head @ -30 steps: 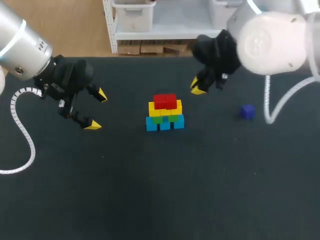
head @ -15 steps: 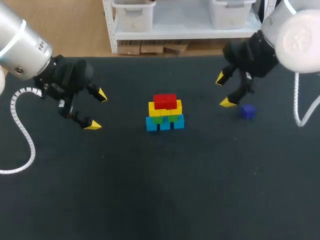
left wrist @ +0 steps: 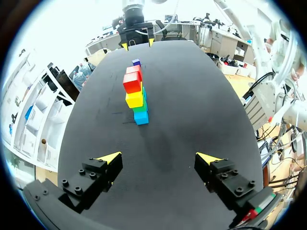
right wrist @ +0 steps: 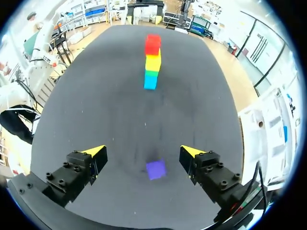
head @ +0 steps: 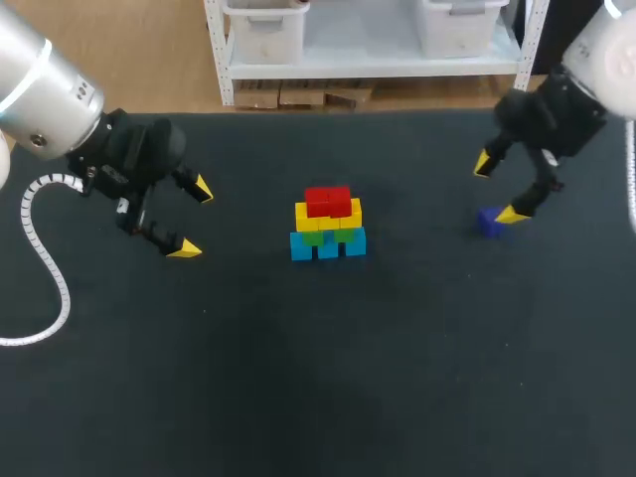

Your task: Place the blue cubes, place green cubes on the blue cubes, place the yellow cubes on the green cubes, then place the red cubes on the yellow cubes, and place purple cube on the red cubes.

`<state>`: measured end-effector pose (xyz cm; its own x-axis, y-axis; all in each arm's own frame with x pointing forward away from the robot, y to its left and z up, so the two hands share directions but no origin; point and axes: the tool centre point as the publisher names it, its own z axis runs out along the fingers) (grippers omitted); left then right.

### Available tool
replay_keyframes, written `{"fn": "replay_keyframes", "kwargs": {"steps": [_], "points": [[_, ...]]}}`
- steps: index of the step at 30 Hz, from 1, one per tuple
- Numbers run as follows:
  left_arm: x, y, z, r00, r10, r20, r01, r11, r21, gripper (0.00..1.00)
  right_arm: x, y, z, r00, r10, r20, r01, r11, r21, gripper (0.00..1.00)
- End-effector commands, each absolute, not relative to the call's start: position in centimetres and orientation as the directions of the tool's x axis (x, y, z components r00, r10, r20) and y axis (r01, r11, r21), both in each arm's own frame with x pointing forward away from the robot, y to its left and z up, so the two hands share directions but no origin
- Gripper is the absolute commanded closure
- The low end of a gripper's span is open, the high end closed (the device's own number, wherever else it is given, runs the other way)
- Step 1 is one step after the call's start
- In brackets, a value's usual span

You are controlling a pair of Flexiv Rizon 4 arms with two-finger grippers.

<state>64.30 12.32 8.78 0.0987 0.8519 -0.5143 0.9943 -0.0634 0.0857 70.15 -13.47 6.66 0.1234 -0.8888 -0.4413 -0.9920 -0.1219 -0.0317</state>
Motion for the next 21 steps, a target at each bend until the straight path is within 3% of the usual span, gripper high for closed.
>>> {"fn": "replay_keyframes", "kwargs": {"steps": [1, 19, 21], "points": [[64.3, 12.4, 8.7, 0.102, 0.850, -0.517, 0.994, -0.065, 0.089, 0.00, 70.9, -14.6, 5.6, 0.117, -0.883, -0.455, -0.992, -0.123, -0.016, 0.00], [64.3, 12.4, 8.7, 0.102, 0.850, -0.517, 0.994, -0.065, 0.089, 0.00, 72.9, -17.0, 1.9, 0.184, -0.881, -0.436, -0.980, -0.198, -0.013, 0.02], [64.3, 12.4, 8.7, 0.102, 0.850, -0.517, 0.994, -0.065, 0.089, 0.00, 73.1, -17.1, 1.5, 0.188, -0.880, -0.437, -0.979, -0.203, -0.012, 0.09]]}}
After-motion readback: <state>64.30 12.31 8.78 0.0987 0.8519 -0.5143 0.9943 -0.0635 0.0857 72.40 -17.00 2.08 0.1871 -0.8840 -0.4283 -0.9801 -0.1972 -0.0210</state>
